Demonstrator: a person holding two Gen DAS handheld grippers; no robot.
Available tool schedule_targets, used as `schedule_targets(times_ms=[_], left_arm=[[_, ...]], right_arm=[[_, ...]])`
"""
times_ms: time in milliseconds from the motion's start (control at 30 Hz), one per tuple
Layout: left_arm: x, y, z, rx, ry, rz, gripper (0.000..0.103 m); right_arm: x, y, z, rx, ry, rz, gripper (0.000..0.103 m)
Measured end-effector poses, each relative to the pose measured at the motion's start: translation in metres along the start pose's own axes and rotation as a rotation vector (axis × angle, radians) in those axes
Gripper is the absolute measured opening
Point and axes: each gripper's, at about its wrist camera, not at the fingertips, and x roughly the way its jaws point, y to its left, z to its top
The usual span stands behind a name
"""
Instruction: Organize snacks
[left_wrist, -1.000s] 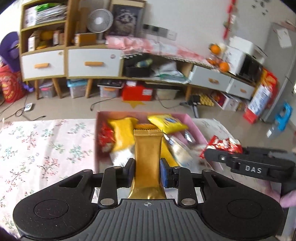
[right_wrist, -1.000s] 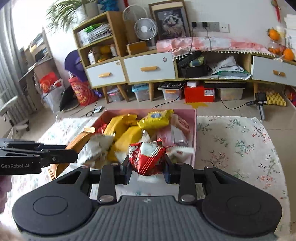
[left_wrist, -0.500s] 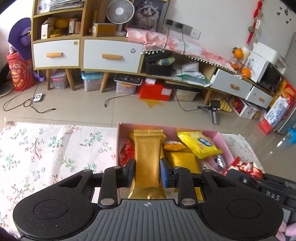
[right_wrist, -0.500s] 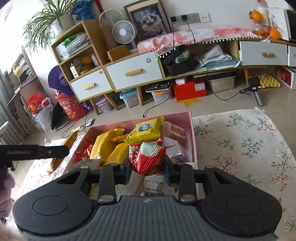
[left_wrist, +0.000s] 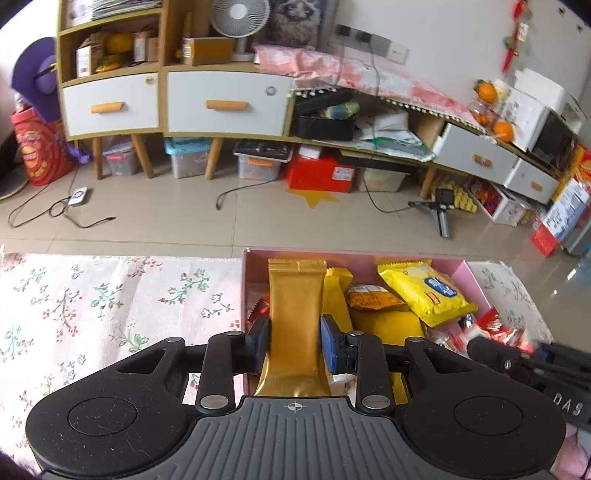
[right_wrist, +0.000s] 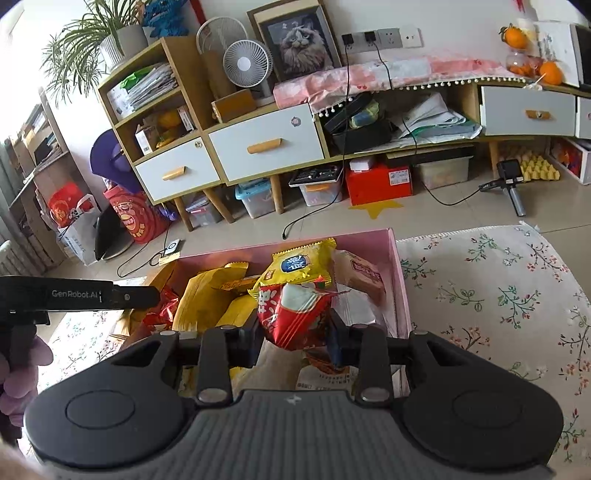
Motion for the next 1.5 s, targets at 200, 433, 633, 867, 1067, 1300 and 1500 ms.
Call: schedule_targets(times_ms=[200, 433, 633, 867, 1067, 1300, 1500], left_arm=[[-0.010, -0.005, -0.007, 0.032, -0.029, 0.002, 0.064], [-0.046, -0.009, -0.021, 0.043, -0.035, 0.027, 0.084], [-0.081, -0.014, -0.043, 0.054, -0.016, 0.067, 0.097], [-0.121, -0.025, -0.082, 0.050, 0.023, 0.112, 0.101], [-0.147, -0.037, -0.112, 0.043, 0.063, 0.154, 0.103], [-0.168, -0.040, -0.138, -0.023, 0.055, 0.185, 0.103], [-0.174, -0.046, -0.151, 0.004, 0.048, 0.231, 0.103]], right_arm=[[-0.010, 0.002, 0.004, -0.004, -0.034, -0.041, 0.069], [-0.031, 0.003, 0.007, -0.016, -0.026, -0.078, 0.080], [-0.055, 0.001, -0.001, -0.020, -0.006, -0.124, 0.091], [-0.080, 0.013, -0.015, -0.054, 0.037, -0.195, 0.103], [-0.094, 0.030, -0.035, -0.094, 0.108, -0.242, 0.103], [-0.107, 0.038, -0.060, -0.093, 0.149, -0.269, 0.103], [-0.113, 0.047, -0.069, -0.115, 0.155, -0.305, 0.103]])
